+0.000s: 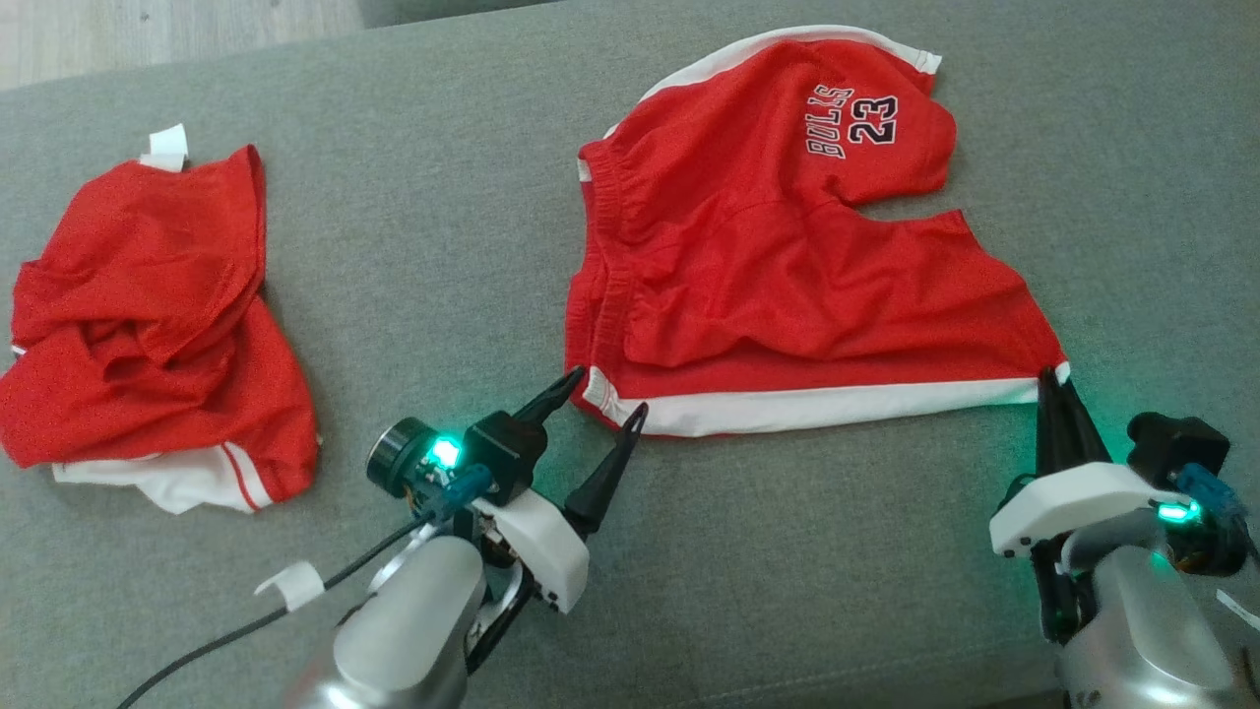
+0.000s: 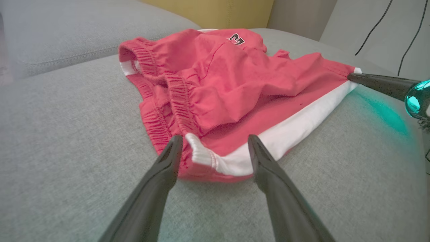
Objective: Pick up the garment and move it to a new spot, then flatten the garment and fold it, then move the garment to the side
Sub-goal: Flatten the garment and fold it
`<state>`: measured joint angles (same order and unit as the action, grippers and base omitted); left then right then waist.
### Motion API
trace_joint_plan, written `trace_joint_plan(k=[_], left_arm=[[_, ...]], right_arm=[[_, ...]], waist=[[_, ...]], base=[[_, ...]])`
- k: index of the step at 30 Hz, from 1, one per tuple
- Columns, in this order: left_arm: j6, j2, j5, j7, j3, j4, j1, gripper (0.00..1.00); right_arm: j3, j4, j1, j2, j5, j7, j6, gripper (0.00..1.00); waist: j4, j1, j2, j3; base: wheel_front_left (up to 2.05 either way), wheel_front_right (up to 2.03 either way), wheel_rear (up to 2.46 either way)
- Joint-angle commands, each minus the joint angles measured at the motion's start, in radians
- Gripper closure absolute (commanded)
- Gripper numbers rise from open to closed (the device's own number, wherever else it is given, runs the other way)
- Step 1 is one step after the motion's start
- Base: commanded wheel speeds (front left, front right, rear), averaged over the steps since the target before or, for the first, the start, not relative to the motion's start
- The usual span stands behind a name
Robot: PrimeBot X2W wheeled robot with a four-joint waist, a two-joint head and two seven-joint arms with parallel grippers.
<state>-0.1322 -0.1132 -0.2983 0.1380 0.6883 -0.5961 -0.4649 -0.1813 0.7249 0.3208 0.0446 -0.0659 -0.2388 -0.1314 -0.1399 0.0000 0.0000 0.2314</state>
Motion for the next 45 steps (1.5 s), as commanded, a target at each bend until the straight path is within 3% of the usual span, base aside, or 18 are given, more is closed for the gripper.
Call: trace_joint_plan(k=[1,10,11,12,13,21,29,36,45], left_arm=[[0.002,-0.016,-0.010,-0.004,-0.013,0.015,-0.042,0.00],[0.002,-0.023,-0.047,-0.004,0.027,-0.033,-0.074,0.00],[0.002,-0.024,-0.048,0.000,0.033,-0.034,-0.077,0.51],[0.002,-0.027,-0.044,0.009,0.039,-0.034,-0.081,0.86],[0.003,-0.028,-0.042,0.019,0.039,-0.035,-0.083,1.00],[0.024,-0.027,-0.052,0.083,0.019,-0.008,-0.078,1.00],[0.043,-0.046,-0.058,0.116,-0.022,0.090,-0.084,1.00],[0.051,-0.086,-0.064,0.121,-0.089,0.191,-0.176,1.00],[0.056,-0.135,-0.102,0.067,-0.163,0.251,-0.309,1.00]], right_arm=[[0.026,-0.023,0.028,0.006,-0.009,-0.014,0.001,1.00],[0.036,-0.014,0.033,0.006,-0.016,-0.017,0.001,1.00],[0.036,-0.013,0.032,0.006,-0.016,-0.017,0.001,1.00],[0.036,-0.011,0.032,0.006,-0.015,-0.017,0.001,1.00],[0.035,-0.011,0.031,0.006,-0.014,-0.017,0.001,1.00],[0.029,-0.039,0.028,0.006,-0.007,-0.020,0.001,1.00],[0.070,-0.199,0.050,0.006,-0.052,-0.015,0.001,1.00],[0.140,-0.391,0.132,0.008,-0.049,0.091,0.001,1.00],[0.210,-0.534,0.301,0.072,-0.117,0.228,0.001,1.00]], waist=[[-0.002,0.0000,0.0000,0.002],[-0.010,0.0000,0.0000,0.007],[-0.011,0.0000,0.0000,0.007],[-0.010,0.0000,0.0000,0.006],[-0.010,0.0000,0.0000,0.006],[0.007,0.0000,0.0000,-0.013],[0.037,0.0000,0.0000,-0.061],[0.051,0.0000,0.0000,-0.115],[0.046,0.0000,0.0000,-0.221]], base=[[0.00,0.00,0.00],[0.00,0.00,0.00],[0.00,0.00,0.00],[0.00,0.00,0.00],[0.00,0.00,0.00],[0.00,0.00,0.00],[0.00,0.00,0.00],[0.00,0.00,0.00],[0.00,0.00,0.00]])
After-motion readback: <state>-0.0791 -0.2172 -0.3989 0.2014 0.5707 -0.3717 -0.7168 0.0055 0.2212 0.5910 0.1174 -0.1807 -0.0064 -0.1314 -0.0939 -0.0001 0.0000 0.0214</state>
